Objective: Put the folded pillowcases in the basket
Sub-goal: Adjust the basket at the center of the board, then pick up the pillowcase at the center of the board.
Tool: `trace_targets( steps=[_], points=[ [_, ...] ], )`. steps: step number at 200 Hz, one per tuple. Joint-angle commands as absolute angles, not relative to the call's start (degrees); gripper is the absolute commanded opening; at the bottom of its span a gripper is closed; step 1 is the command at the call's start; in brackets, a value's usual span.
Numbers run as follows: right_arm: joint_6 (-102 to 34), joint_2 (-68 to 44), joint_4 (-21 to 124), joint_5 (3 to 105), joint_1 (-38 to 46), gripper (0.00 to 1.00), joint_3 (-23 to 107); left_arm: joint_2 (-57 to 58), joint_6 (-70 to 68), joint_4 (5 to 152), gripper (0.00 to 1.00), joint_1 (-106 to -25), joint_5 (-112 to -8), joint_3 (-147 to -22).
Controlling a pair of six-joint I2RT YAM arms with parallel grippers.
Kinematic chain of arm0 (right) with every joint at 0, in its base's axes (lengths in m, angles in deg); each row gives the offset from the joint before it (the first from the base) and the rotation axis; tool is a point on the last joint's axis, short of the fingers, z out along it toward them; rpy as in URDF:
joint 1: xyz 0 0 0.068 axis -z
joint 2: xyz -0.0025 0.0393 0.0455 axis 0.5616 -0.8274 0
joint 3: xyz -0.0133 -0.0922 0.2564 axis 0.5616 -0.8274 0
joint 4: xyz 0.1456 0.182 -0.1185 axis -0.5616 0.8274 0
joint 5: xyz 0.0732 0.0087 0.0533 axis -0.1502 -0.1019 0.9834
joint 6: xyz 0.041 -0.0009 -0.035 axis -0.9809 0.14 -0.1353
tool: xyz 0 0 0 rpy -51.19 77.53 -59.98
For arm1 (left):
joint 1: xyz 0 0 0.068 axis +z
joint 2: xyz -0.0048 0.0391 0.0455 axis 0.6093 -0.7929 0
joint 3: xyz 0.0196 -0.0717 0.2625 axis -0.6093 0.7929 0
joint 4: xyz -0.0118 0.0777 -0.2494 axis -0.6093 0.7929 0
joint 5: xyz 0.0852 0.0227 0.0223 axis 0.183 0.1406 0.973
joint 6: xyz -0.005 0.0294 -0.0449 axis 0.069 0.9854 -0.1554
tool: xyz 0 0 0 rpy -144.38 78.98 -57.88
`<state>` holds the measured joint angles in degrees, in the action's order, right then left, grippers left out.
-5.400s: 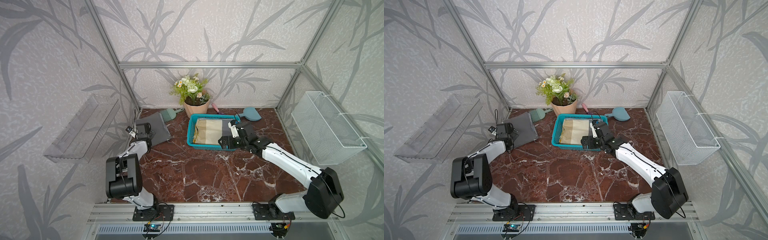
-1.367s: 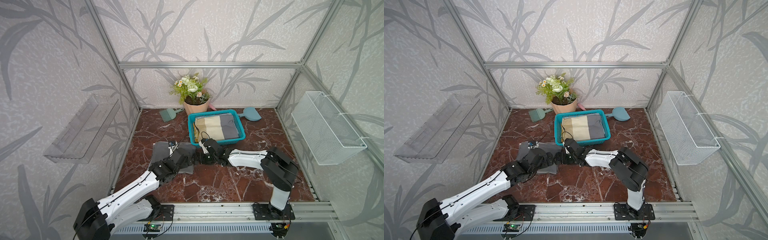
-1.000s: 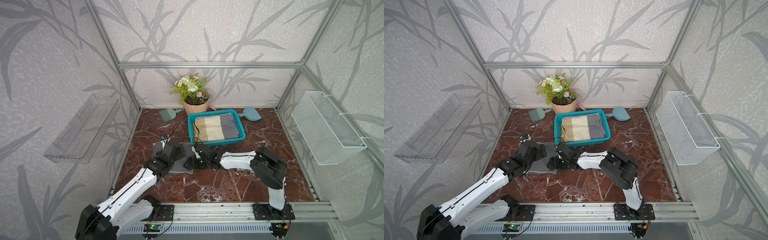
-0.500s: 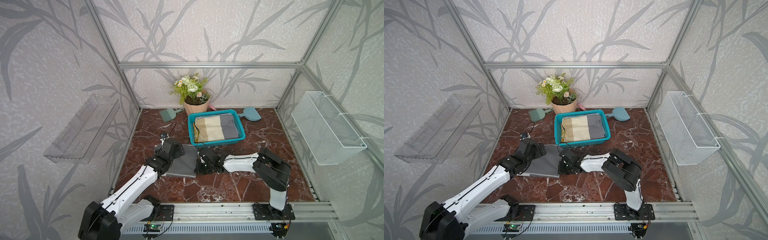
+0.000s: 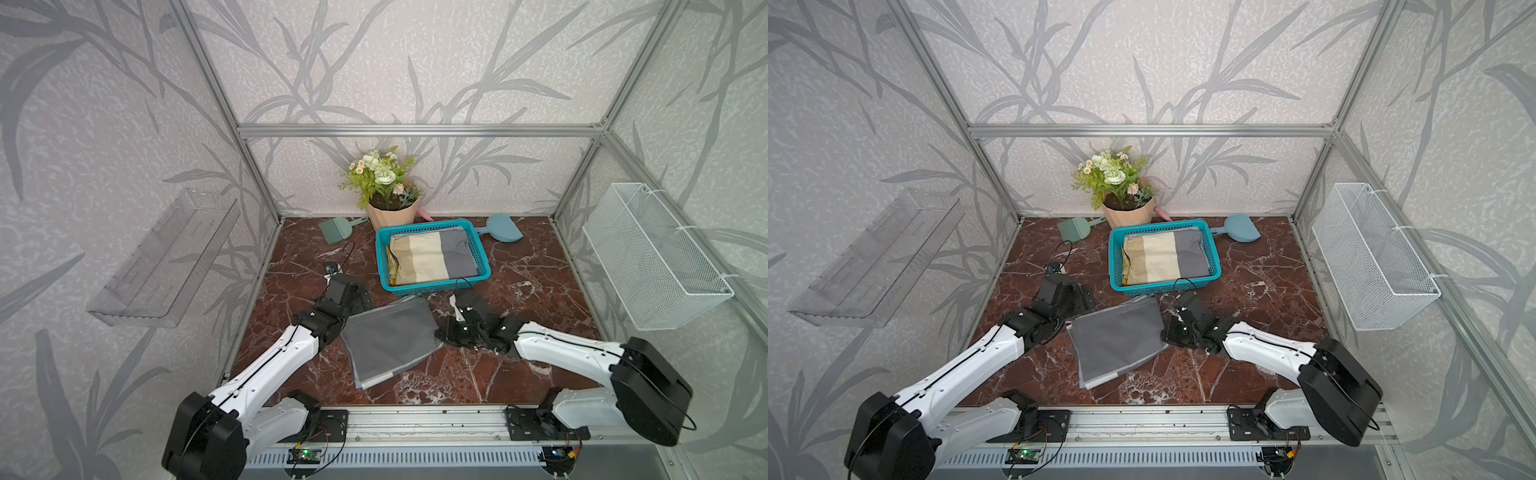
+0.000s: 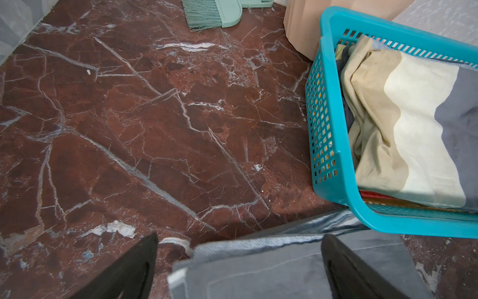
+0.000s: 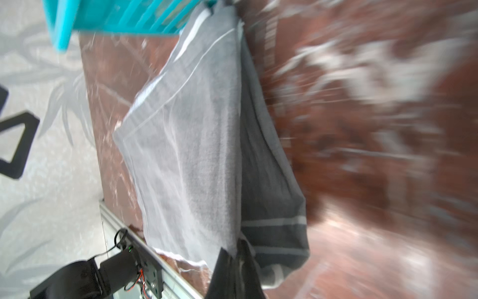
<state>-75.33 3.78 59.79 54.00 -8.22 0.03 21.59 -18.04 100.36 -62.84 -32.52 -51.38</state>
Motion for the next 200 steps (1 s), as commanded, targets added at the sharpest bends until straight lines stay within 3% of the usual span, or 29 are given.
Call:
trace_targets(
  steps=[1,59,64,75,86,97,114,129,143,200],
  points=[
    [-73.6,9.0,68.1,51.4,-4.6,0.00,-3.0,20.8,-17.8,98.8,1.00,-62.4,-34.6,-51.1],
    [-70.8,20.4,79.0,49.5,6.0,0.01,-8.1,18.5,-17.9,99.1,1.00,-62.6,-45.0,-48.7],
    [-70.8,21.0,79.6,49.3,6.2,0.09,-8.2,18.6,-18.1,99.2,1.00,-62.7,-46.6,-48.2],
    [-70.3,22.0,80.1,49.4,6.9,0.41,-8.0,19.1,-19.0,98.2,1.00,-62.9,-50.7,-46.2],
    [-69.4,22.4,80.2,49.6,7.4,0.53,-7.6,19.9,-20.5,96.2,1.00,-63.5,-54.9,-43.6],
    [-68.5,22.2,79.8,49.5,7.9,0.71,-6.8,20.6,-22.3,93.9,1.00,-64.6,-58.6,-40.9],
    [-65.9,20.3,77.4,50.7,8.7,0.78,-5.5,20.6,-25.2,90.3,1.00,-66.7,-63.4,-37.6],
    [-63.7,16.0,74.2,53.4,10.2,0.94,-4.4,20.6,-28.1,86.9,1.00,-70.1,-64.8,-35.8],
    [-61.5,10.8,70.9,56.7,11.5,1.00,-3.1,20.5,-30.7,83.9,1.00,-73.7,-63.7,-34.5],
    [-54.2,-4.3,63.9,64.2,12.4,0.99,1.9,18.2,-35.5,76.3,1.00,-77.6,-64.8,-32.2]
  ],
)
